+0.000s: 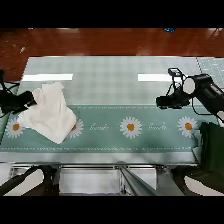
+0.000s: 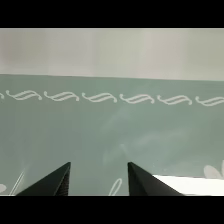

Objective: Fold the shirts.

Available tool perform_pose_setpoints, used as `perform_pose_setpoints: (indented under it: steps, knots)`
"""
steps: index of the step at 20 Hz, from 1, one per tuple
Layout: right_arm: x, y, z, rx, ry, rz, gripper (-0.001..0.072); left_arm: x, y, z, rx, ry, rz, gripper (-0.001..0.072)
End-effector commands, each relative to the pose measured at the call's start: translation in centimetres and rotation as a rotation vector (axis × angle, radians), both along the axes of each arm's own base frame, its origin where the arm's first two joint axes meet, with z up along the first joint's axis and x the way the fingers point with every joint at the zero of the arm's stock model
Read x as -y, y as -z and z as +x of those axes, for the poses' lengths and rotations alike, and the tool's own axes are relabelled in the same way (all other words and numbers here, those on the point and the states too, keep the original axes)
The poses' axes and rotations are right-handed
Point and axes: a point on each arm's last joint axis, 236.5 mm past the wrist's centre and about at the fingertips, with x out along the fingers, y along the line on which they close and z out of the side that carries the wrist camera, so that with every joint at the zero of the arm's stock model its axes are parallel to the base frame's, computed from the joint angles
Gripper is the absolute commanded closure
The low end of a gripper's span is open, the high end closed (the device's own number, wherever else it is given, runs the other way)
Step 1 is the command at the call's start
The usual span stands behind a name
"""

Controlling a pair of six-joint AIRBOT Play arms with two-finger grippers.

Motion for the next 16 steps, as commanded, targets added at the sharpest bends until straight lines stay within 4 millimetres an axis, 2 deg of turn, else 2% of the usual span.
perform_pose_setpoints:
  steps: [1,4,7,8,9,11,13,16]
  knots:
    - [-0.6,0.0,0.1,0.003,0.007,0.025,0.0294,0.6,3.8,-1.5,-0.081,-0.028,-0.069,0.0199]
    - [-1.1,0.0,0.0,-0.001,0.014,0.05,0.0295,0.6,6.2,-1.3,-0.125,-0.038,-0.091,0.0199]
    - [-1.6,-0.1,0.0,-0.001,0.02,0.071,0.0295,1.7,7.9,-1.4,-0.166,-0.033,-0.151,0.0203]
    - [-1.6,-0.1,0.1,0.002,0.019,0.071,0.0295,2.4,7.9,-1.4,-0.165,-0.011,-0.179,0.0341]
    - [-1.4,-0.3,0.1,0.01,0.018,0.067,0.0295,3.2,7.4,-0.9,-0.147,0.016,-0.21,0.0692]
    - [-1.3,-1.8,0.3,0.055,0.015,0.068,0.0296,5.2,5.0,1.0,-0.072,0.078,-0.297,0.0688]
    - [-0.9,-4.5,0.7,0.142,0.013,0.065,0.0296,6.7,0.7,4.1,0.046,0.116,-0.377,0.0688]
    - [0.1,-9.8,0.4,0.302,0.034,0.059,0.03,8.1,-9.7,9.2,0.331,0.159,-0.428,0.0688]
